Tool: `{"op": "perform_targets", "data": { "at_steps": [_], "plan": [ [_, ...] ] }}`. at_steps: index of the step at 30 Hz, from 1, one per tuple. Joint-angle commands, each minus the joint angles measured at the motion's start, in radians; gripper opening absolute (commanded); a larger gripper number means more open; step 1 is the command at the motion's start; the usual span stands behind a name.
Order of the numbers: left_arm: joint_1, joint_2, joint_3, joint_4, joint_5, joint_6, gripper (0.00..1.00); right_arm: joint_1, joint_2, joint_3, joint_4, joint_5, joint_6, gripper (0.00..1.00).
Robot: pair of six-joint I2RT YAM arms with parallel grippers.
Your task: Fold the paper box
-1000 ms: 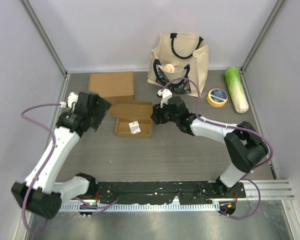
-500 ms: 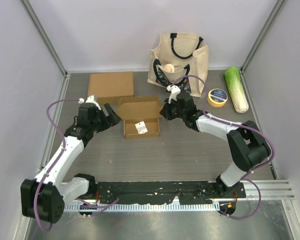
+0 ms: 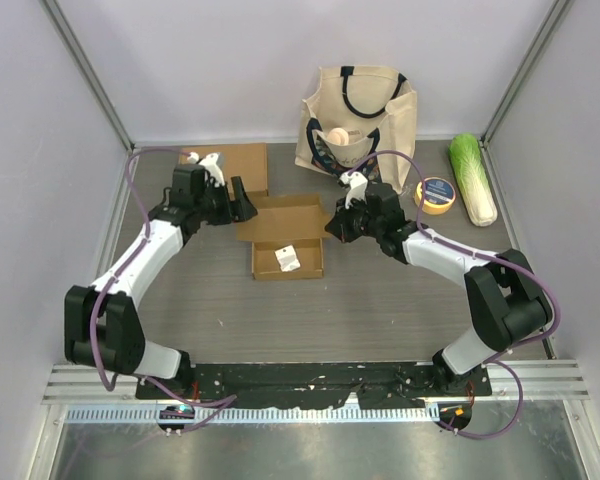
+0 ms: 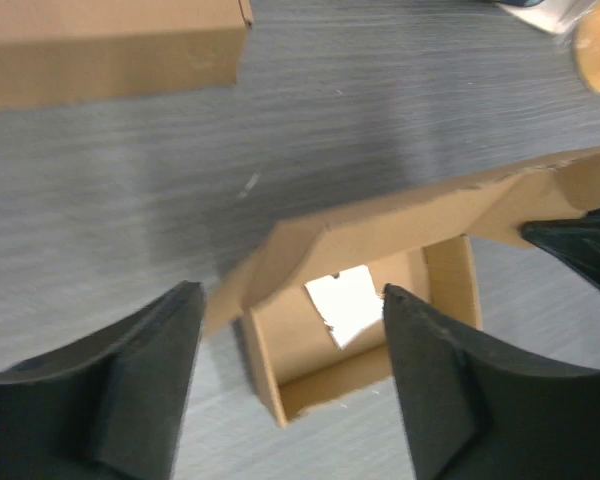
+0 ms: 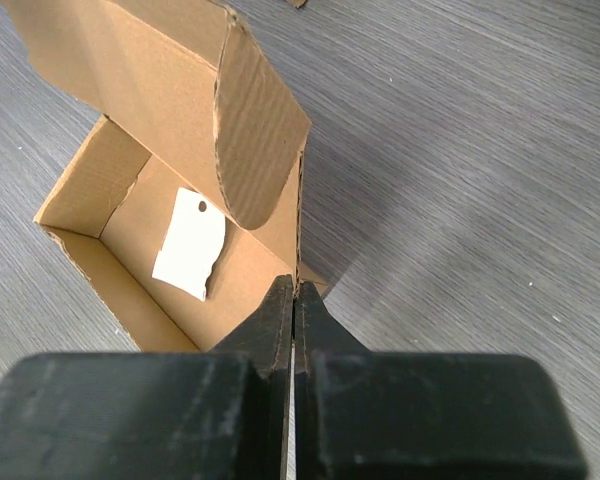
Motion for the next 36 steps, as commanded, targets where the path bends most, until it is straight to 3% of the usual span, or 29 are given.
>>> {"op": "perform_targets", "data": {
  "at_steps": [1, 4, 9, 13, 16, 21, 24, 34, 36],
  "plan": [
    [0.01, 0.093, 0.124, -0.099, -0.054, 0.159, 0.8, -0.008, -0.026, 0.009, 0.021, -0.019, -0.032, 0.01],
    [0.046, 0.125, 0.134, -0.096, 0.016, 0.17, 0.9, -0.013, -0.019, 0.014, 0.022, -0.023, -0.033, 0.01],
    [0.059, 0.138, 0.098, 0.005, 0.148, 0.132, 0.89, -0.014, -0.016, 0.011, 0.03, -0.027, -0.026, 0.01],
    [0.057, 0.131, 0.057, 0.072, 0.22, 0.054, 0.76, -0.008, -0.022, 0.011, 0.034, 0.015, 0.014, 0.01],
    [0.045, 0.13, 0.034, 0.103, 0.249, 0.014, 0.7, 0.013, -0.057, -0.008, 0.042, 0.071, 0.042, 0.08],
    [0.025, 0.107, 0.026, 0.082, 0.199, -0.02, 0.62, 0.038, -0.085, -0.018, 0.045, 0.095, 0.074, 0.21],
    [0.008, 0.076, 0.008, 0.074, 0.145, -0.023, 0.54, 0.07, -0.082, -0.005, 0.03, 0.108, 0.074, 0.24],
    [-0.082, -0.007, -0.03, 0.031, -0.025, -0.017, 0.48, 0.159, -0.049, 0.031, 0.007, 0.176, 0.097, 0.27],
    [-0.1, -0.02, -0.043, 0.029, -0.057, -0.016, 0.42, 0.167, -0.052, 0.023, 0.011, 0.191, 0.106, 0.28]
  ]
}}
